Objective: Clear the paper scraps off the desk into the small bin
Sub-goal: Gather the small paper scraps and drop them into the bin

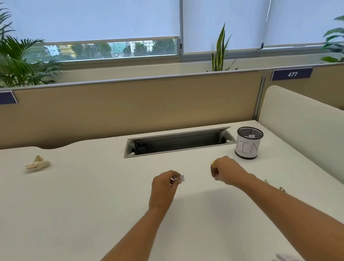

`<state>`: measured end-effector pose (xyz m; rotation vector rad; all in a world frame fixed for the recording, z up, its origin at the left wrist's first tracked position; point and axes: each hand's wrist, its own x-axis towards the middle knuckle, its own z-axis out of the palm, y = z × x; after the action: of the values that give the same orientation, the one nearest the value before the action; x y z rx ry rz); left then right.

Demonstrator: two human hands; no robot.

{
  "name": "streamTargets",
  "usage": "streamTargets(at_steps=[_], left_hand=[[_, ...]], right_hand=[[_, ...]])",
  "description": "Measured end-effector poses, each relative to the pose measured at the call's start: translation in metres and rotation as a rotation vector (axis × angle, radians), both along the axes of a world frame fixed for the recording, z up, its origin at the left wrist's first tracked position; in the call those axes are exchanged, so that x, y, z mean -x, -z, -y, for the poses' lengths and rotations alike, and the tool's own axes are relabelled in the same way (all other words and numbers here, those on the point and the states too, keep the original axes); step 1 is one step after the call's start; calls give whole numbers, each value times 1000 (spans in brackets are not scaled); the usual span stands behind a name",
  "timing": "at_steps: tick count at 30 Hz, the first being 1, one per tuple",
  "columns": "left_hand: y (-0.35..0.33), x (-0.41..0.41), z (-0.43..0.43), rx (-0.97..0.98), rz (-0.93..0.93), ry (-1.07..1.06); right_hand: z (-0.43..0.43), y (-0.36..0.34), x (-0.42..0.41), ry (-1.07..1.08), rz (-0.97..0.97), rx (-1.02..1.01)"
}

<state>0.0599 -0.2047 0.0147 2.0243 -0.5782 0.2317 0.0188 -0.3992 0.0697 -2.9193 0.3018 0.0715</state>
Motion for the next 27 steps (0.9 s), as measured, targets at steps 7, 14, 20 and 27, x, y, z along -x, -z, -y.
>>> streamTargets(at_steps=[7, 14, 20, 27], left_hand=[[-22, -22, 89, 95, -63, -24], [-52, -46, 156, 60, -15, 9], [-51, -54, 183, 12, -59, 7], [-59, -67, 210, -58, -70, 53]], right_hand=[[90, -17, -8, 158, 219, -99], [156, -33, -27, 307, 408, -184], [190, -32, -50, 407, 427, -296], [201, -13, -66, 353, 534, -312]])
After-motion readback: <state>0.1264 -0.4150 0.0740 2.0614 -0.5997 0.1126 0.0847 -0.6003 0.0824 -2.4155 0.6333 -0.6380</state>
